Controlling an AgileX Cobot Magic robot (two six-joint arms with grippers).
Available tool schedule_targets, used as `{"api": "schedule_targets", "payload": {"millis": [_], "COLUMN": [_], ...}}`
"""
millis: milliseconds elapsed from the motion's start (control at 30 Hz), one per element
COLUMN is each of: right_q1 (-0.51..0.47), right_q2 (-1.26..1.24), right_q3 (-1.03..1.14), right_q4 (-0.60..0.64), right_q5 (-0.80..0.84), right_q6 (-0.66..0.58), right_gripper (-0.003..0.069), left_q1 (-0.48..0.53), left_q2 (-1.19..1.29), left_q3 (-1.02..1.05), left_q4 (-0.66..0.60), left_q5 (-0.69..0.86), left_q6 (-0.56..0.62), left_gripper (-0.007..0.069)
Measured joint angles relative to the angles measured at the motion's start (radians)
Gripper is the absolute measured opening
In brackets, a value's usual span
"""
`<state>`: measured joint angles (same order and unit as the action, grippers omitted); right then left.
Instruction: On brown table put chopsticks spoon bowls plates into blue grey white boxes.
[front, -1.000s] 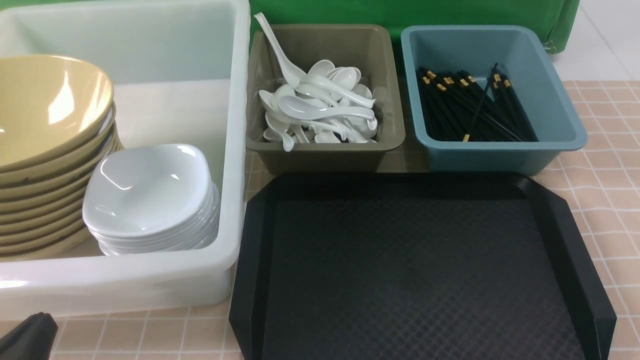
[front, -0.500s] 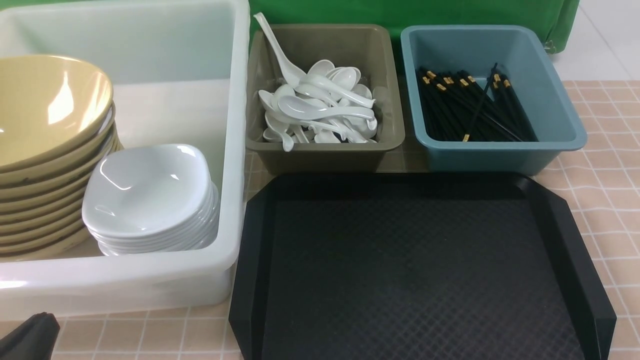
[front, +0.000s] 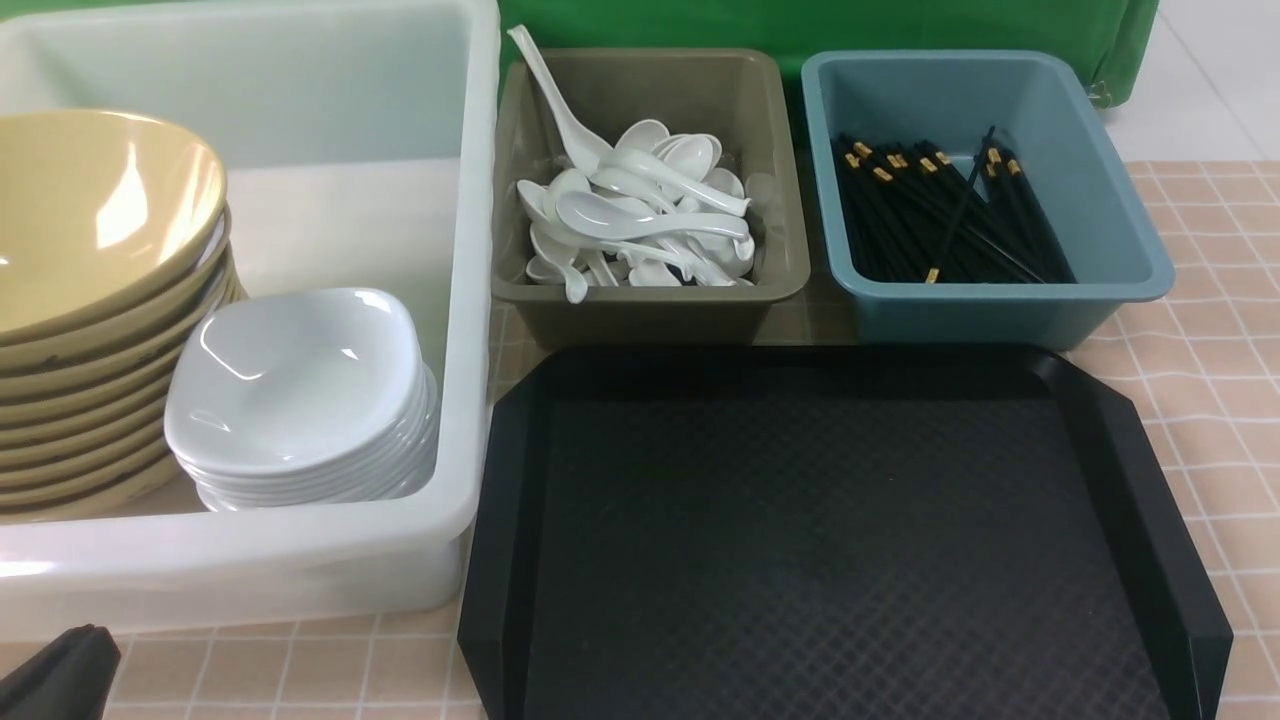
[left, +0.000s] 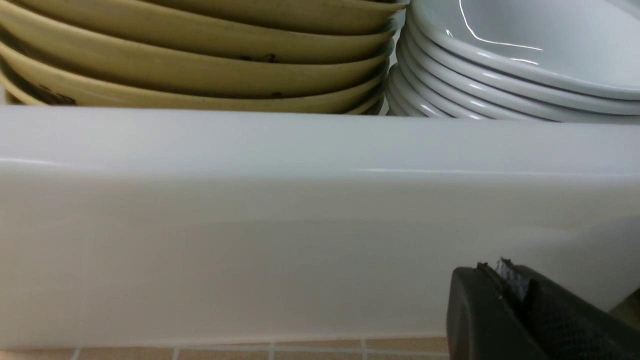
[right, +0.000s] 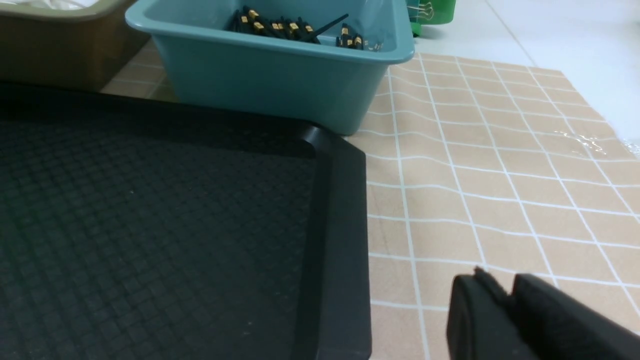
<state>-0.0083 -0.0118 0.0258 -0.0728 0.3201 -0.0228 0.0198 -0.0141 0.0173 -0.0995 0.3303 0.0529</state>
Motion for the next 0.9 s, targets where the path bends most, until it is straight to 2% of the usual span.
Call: {"api": "schedule_targets", "payload": {"millis": [900], "right_q1": [0.0], "right_q2": [0.0], "right_q3": [0.0], "right_q4": [0.0], "right_q5": [0.0], "right_q6": [0.0], "right_gripper": [0.0171], "left_q1": [0.0], "left_q2": [0.0], "left_q3": [0.0], "left_q4": [0.0], "left_q5": [0.0], "left_q6": [0.0], "left_gripper": [0.0007]}}
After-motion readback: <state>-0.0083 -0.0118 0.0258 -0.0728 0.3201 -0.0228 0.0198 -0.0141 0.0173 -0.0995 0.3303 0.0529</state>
